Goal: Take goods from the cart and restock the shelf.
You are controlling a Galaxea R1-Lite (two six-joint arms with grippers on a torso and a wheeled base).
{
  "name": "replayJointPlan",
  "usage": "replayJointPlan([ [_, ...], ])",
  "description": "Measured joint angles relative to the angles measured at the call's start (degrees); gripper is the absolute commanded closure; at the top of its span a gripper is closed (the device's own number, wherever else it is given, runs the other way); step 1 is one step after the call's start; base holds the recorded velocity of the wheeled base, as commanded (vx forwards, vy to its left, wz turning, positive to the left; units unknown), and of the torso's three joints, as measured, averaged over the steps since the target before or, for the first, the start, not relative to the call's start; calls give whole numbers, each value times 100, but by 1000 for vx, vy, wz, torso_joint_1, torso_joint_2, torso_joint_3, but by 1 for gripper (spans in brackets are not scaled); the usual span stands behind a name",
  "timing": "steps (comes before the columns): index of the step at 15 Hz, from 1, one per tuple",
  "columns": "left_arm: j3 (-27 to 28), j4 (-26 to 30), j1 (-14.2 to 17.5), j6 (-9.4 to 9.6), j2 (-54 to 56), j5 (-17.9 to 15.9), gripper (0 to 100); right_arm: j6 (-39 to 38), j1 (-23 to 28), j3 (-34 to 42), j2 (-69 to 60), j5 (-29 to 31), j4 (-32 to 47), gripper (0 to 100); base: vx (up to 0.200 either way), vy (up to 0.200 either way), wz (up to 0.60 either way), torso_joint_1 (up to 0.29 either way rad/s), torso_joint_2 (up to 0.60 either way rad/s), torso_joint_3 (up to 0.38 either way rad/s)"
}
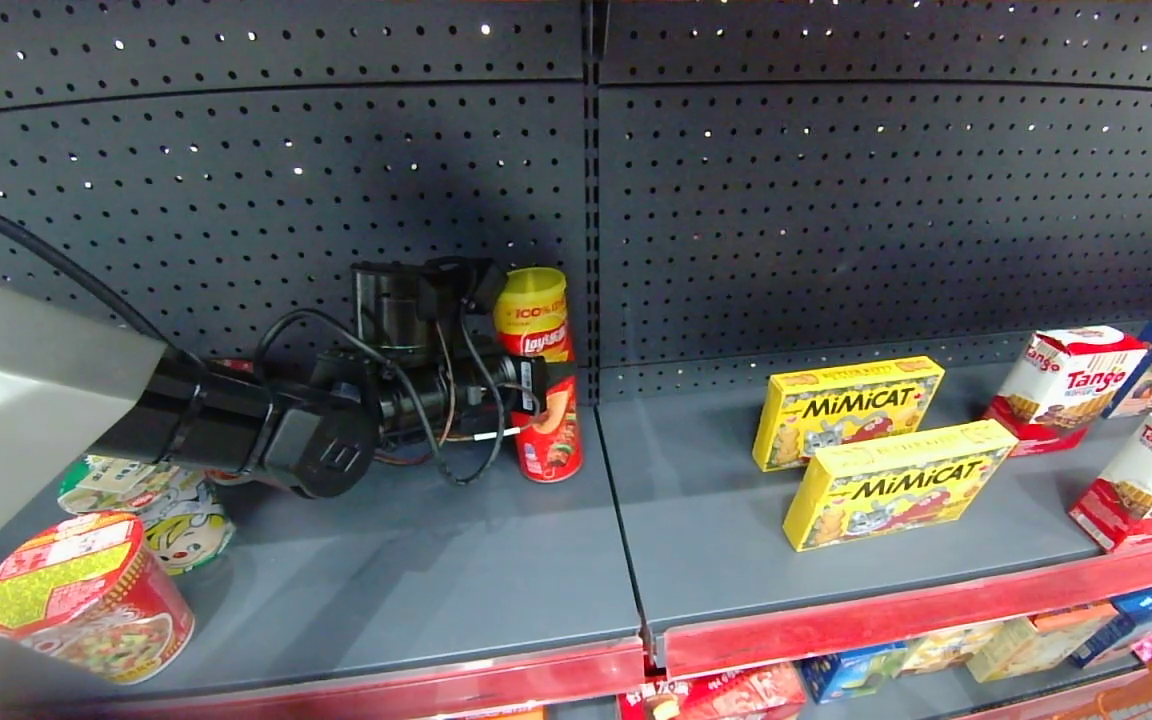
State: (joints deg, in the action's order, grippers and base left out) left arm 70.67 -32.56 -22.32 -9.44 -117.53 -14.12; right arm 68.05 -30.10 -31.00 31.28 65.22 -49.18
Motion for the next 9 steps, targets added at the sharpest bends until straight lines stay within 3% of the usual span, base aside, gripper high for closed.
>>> replayJointPlan([
  [9, -1624, 22, -44, 49, 1484, -24, 100, 5, -11, 39, -221, -7, 24, 100, 0, 0, 0, 0, 0, 0],
])
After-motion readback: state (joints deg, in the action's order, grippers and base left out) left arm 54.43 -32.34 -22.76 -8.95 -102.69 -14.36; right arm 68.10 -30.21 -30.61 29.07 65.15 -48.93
